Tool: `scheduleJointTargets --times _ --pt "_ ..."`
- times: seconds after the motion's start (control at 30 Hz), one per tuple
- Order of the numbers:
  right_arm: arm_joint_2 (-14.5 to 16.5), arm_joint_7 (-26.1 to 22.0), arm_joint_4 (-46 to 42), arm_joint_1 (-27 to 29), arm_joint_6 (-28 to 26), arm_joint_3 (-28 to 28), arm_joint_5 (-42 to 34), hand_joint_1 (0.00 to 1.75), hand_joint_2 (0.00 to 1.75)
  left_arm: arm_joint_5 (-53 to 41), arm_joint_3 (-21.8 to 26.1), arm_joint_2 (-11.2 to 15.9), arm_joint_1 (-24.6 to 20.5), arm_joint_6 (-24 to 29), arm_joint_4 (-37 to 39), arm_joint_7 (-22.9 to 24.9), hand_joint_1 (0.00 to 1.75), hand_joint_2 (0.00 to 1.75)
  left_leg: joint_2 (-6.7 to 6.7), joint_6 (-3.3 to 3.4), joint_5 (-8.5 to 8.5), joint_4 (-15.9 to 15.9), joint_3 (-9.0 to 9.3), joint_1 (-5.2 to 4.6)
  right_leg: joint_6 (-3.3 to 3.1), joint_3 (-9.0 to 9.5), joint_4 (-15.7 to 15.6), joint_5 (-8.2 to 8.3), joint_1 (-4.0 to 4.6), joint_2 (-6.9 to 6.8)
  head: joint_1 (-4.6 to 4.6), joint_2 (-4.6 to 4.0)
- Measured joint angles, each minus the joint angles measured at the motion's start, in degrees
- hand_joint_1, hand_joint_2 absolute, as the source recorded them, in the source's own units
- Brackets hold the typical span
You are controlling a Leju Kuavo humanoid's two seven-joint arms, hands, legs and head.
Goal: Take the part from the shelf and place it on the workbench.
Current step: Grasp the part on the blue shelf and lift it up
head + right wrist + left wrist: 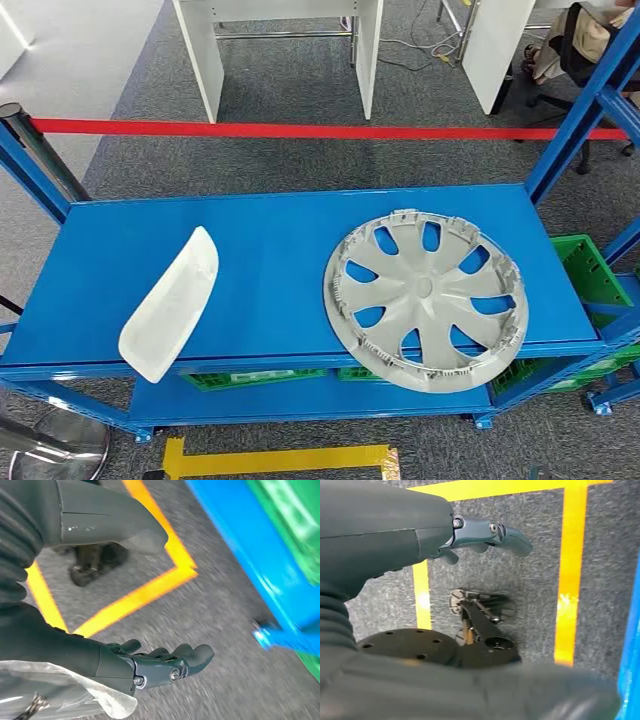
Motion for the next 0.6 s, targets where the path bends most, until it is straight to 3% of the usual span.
scheduleJointTargets --times 0.2,0.33,0.6 --pt "5.0 -10.9 -12.1 1.3 -14.6 -12.1 0.4 0.0 1.75 16.8 -6.8 -0.7 -2.7 6.8 3.8 -11.9 0.0 0.0 -0.06 -0.01 0.01 0.0 0.0 -0.01 0.0 0.05 0.0 0.0 0.0 -0.03 0.01 0.0" --pt "6.6 -11.5 -16.2 2.2 -15.3 -16.0 0.5 0.0 1.75 17.7 -8.8 -0.8 -3.6 7.2 5.0 -12.5 0.0 0.0 -0.02 -0.01 0.0 0.0 0.0 -0.01 0.0 0.0 0.0 0.0 -0.02 0.07 -0.01 0.0" --pt "7.9 -11.6 -19.2 2.3 -15.3 -18.6 0.6 0.0 1.75 17.8 -10.2 -1.0 -4.1 7.2 6.0 -12.6 0.0 0.0 -0.01 -0.01 0.01 0.0 0.01 -0.02 0.0 0.01 0.0 0.0 -0.02 0.03 -0.01 0.0"
